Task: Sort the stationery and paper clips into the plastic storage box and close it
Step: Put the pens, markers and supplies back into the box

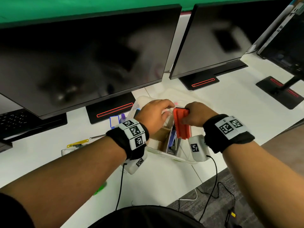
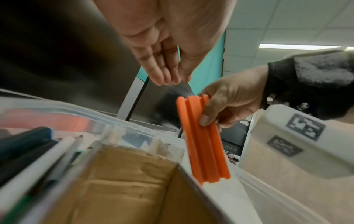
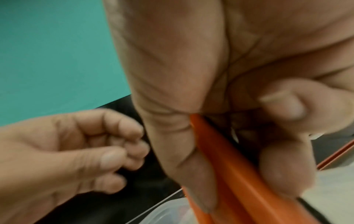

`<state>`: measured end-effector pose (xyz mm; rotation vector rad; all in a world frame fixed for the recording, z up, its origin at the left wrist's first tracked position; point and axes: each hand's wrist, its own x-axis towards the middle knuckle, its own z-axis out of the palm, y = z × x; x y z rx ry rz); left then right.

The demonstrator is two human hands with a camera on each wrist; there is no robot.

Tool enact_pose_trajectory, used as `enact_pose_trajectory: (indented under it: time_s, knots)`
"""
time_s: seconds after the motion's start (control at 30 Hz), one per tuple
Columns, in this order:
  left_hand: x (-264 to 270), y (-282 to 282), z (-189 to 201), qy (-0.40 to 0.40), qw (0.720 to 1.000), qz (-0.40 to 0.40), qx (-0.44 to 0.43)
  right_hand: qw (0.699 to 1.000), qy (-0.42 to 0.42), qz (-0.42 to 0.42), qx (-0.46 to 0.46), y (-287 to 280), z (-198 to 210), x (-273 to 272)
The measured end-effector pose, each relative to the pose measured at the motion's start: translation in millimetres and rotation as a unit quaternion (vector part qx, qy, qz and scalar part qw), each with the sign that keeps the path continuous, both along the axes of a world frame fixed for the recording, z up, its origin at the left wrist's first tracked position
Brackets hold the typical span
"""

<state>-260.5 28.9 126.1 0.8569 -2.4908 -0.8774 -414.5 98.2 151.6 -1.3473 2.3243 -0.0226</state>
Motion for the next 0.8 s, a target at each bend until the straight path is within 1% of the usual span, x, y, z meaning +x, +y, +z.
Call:
enact_pose_trajectory:
  time_s: [0.03, 0.1, 0.17, 0.23, 0.33, 0.5, 0.7, 0.73, 0.8]
  knots:
    - [4, -6, -2, -0.013, 1.0, 0.009, -0.022, 1.0, 0.013, -0.018, -0.001, 1, 0, -6]
    - [16, -20, -10, -0.066, 0.996, 0.033, -0.05, 0.997, 0.027, -0.071, -0.019, 5, -1, -15]
    - [31, -31, -20, -0.131, 0.989, 0.06, -0.043, 0.994, 0.032, -0.102, -0.039, 8, -5, -17]
    - [45, -36, -29, -0.167, 0.982, 0.085, -0.019, 0.994, 0.028, -0.099, -0.026, 9, -11, -16]
    - [60, -36, -38, -0.199, 0.976, 0.09, -0.01, 0.996, 0.027, -0.084, 0.016, 4, -20, -11]
    - [75, -39, -45, -0.189, 0.975, 0.114, 0.012, 0.99, 0.067, -0.104, 0.074, -8, -37, -7]
    - [85, -44, -48, -0.195, 0.974, 0.113, 0.007, 0.974, 0.052, -0.092, 0.202, -15, -41, -3]
    - [85, -45, -49, -0.196, 0.974, 0.115, 0.006, 0.971, 0.053, -0.087, 0.214, -16, -41, -2]
    - [85, -45, -49, -0.197, 0.973, 0.12, 0.008, 0.972, 0.059, -0.089, 0.209, -17, -41, -2]
